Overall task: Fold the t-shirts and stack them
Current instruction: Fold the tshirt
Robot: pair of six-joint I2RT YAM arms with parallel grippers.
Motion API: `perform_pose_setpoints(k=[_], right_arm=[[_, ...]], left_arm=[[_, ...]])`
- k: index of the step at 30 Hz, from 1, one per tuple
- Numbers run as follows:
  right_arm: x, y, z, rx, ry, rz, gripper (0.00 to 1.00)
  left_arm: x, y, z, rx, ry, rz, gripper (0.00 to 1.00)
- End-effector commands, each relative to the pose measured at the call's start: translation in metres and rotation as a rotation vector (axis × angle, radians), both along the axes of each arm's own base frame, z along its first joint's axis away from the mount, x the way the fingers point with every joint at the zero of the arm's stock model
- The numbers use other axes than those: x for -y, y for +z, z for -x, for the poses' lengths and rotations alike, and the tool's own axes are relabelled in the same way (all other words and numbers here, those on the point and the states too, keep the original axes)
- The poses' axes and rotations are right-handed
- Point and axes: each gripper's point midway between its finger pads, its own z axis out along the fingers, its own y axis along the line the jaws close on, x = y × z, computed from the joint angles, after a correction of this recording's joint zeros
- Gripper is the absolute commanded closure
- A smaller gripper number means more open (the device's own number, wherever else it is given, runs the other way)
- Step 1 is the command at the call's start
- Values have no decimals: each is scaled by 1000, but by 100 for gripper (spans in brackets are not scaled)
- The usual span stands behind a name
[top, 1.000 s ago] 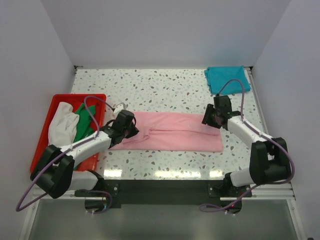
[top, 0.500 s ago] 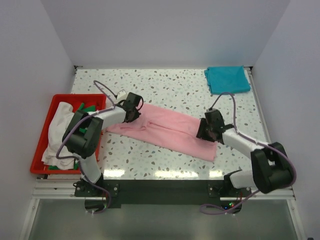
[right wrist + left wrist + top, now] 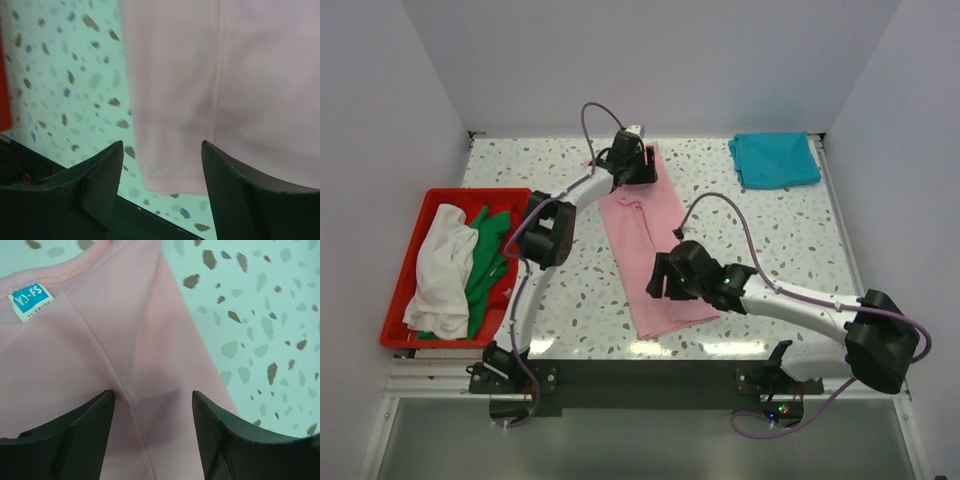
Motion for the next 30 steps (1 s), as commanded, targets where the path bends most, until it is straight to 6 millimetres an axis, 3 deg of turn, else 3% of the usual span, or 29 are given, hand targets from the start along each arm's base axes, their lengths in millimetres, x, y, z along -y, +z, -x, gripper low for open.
perform_pose_setpoints(k=[1,3,5,6,8,9,11,12,14,15,18,25,28,29,30], right_arm=[[6,48,-37,163,-29,108,30],[25,57,-48,199,-55,163,25],[43,53,-52,176,-67,213,24],[58,47,-59,157,-102,238,24],[73,36,-62,134,-113,287,25],[79,28,-63,116,-121,320,25],[87,20,-62,101,-133,364,25],[90,17,-62,103,-140,381,25],[94,8,-61,94,-140,402,25],[95,3,-61,89,-137,413,25],[100,-13,-57,56,-132,453,26],[102,-38,-51,20,-118,526,28],[85,-48,-43,14,-76,546,28],[78,-56,-37,-3,-55,553,28],[71,-58,-36,-6,-45,537,28]], left_arm=[[33,52,5,75,-210,98,29],[26,92,5,135,-173,118,26],[14,114,10,158,-97,136,27],[-9,123,21,161,9,104,28],[-26,128,38,139,119,134,34],[-41,125,59,107,169,122,37],[-55,115,77,87,247,108,45],[-68,99,96,55,278,76,46],[-72,82,112,24,293,76,53],[-78,63,127,-14,297,57,54],[-83,32,140,-66,293,29,58],[-100,-12,127,-115,334,-144,60],[-112,-27,120,-147,356,-256,61],[-111,-20,109,-130,363,-262,61],[-117,-33,107,-147,374,-306,61]])
